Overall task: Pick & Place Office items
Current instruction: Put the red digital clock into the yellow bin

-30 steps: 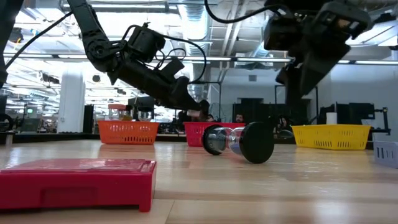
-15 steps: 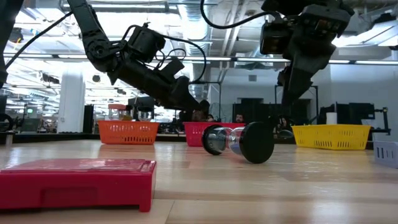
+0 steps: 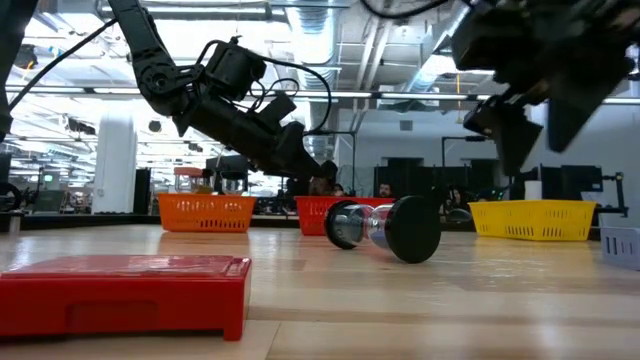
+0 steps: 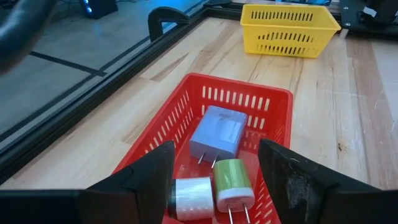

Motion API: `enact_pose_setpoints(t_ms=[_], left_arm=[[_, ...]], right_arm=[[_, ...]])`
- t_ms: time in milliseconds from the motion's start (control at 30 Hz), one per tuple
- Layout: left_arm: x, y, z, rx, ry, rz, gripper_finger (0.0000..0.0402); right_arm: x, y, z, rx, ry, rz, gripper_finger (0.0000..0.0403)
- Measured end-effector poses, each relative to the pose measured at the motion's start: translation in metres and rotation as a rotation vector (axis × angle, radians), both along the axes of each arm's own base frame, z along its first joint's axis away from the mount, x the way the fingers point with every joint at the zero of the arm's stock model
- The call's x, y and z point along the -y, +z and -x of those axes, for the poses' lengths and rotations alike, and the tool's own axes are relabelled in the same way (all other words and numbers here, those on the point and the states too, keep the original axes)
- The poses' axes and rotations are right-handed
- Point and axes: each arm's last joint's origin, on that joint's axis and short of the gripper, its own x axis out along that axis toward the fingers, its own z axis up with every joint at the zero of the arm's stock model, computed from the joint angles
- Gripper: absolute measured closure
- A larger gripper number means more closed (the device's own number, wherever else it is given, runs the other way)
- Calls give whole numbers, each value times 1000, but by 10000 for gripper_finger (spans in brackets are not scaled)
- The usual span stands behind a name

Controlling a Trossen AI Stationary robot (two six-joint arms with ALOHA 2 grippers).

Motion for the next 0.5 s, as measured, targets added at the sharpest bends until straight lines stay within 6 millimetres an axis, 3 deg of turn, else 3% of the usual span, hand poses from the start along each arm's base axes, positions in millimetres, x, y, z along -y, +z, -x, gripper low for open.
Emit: enact_pose_setpoints(t_ms=[133, 300, 500], left_arm=[[0, 0, 0, 0, 0, 0, 176], [5, 2, -2, 24, -73, 19, 184], [37, 29, -6, 118, -197, 15, 192]], right_arm=[[-14, 0, 4, 21, 101, 15, 154], [-26, 7, -6, 199, 221, 13, 154], [-29, 15, -16, 334, 215, -17, 154]])
